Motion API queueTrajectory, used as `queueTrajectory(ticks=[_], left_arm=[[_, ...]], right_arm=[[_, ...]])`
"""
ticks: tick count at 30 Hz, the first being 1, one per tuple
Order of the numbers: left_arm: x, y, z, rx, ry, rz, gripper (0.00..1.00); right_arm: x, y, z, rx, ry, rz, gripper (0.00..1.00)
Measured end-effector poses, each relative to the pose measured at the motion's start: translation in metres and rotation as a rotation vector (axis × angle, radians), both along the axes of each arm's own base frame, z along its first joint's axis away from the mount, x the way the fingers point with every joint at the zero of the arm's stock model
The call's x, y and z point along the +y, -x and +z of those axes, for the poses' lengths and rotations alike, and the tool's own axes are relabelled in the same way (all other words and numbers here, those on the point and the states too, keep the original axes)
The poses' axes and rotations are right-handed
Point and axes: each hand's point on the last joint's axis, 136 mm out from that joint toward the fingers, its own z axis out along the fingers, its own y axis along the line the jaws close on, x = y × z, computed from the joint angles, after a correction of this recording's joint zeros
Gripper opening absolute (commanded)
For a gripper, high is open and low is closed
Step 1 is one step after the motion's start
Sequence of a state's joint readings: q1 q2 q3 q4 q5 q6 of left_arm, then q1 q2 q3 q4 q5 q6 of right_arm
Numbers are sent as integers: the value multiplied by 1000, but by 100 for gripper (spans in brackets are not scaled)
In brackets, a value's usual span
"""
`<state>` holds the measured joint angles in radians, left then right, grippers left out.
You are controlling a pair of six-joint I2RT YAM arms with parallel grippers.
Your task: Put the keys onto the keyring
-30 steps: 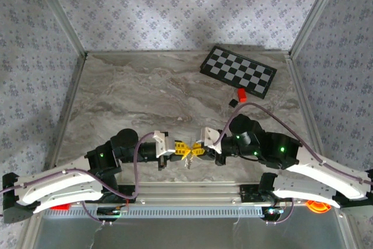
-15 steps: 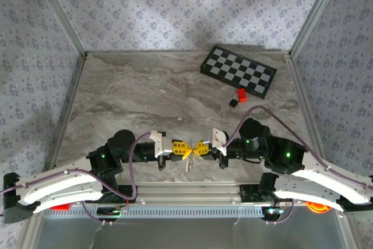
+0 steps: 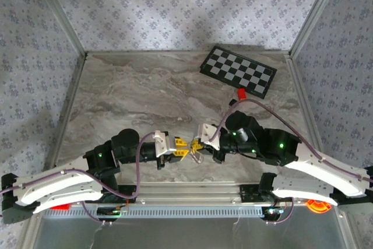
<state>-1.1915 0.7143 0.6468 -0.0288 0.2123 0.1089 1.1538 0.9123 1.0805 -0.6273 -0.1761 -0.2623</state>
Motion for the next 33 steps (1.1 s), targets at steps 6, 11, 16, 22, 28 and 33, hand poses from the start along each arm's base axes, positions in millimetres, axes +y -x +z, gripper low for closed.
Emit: queueTrajectory(ticks=[6,11,16,22,28,33], left_arm=[[1,0,-2,-2,-16,2,26],[1,0,-2,-2,-16,3,25],[1,0,-2,-8,-19,1,24],[-2,-1,-8,-3,-35,-4,18],[-5,1,-11,-6,-46,-22,1],[-5,3,-11,-6,-46,-31,0]], right_arm=[[3,3,-17,-2,105,27,0],[1,7,-27,5,153,50,0],[2,8,-23,1,153,66,0],[3,10,-22,3,147,74,0],[2,10,-23,8,155,75,0],[1,11,-24,11,161,75,0]])
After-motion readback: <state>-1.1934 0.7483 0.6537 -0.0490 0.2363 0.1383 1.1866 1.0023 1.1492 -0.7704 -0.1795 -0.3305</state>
